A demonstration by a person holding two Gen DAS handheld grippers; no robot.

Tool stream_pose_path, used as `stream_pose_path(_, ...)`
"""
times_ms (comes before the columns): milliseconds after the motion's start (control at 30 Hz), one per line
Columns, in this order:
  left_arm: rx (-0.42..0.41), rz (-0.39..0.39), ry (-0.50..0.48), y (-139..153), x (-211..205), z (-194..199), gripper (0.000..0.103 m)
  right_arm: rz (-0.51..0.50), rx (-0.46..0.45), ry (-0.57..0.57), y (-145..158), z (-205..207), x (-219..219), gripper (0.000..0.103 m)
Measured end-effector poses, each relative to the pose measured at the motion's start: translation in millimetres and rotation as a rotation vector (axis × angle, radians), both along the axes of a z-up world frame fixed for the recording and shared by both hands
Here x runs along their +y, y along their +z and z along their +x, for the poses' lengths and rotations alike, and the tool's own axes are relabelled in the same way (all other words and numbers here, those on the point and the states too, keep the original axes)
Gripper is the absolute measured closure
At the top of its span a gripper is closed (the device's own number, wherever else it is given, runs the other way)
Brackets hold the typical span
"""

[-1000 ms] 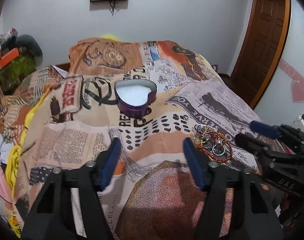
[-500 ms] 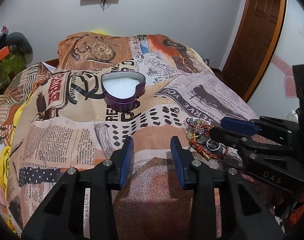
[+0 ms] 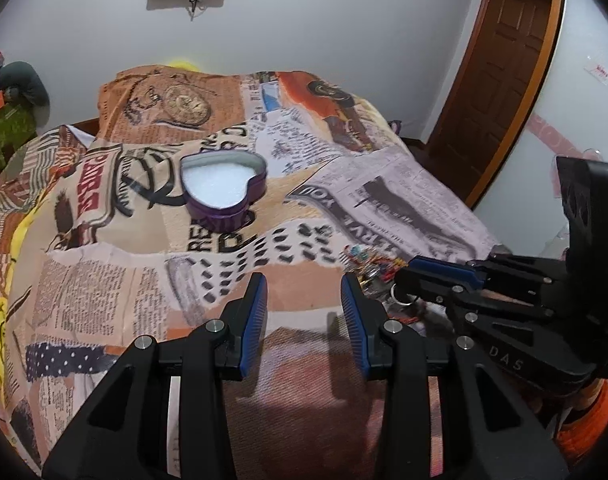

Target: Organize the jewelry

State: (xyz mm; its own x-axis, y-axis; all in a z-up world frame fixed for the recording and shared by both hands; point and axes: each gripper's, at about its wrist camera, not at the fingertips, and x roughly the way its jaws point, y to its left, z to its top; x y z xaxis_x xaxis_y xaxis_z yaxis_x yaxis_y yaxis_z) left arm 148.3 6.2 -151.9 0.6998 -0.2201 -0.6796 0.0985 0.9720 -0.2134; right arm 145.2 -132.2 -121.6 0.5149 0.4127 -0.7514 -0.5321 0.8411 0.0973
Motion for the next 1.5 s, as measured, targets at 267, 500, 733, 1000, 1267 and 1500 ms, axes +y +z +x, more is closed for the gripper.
stream_pose_path(267,-0.021,0.033,-0.093,6.8,-31.9,11.5,0.065,0.070,-0.031,-0.061,17.3,2.0,-22.9,0.090)
stream_pose_path(500,-0.013,0.113,-0.147,-3.5,-56.0,24.9,0.072,0.087,-0.037,-0.120,16.4,7.2,-42.9,0.090)
stream_pose_path(733,0.052,0.084,-0.150,-20.4,-56.5,40.4,0.082,0.094,-0.027,-0.143,11.6,9.9,-54.8,0.090)
stream_pose_path(1000,0.051,0.060,-0.148,-22.8,-54.1,41.3,0.092,0.107,-0.017,-0.138,7.9,11.0,-57.6,0.090)
stream_pose_path(1267,0.015,0.040,-0.121,-7.1,-45.1,31.2,0.094,0.100,-0.036,-0.134,15.7,6.9,-57.1,0.090)
stream_pose_path(1500,-0.024,-0.012,-0.080,13.7,-23.5,18.5,0.094,0.104,-0.068,-0.131,29.4,-0.2,-53.7,0.090)
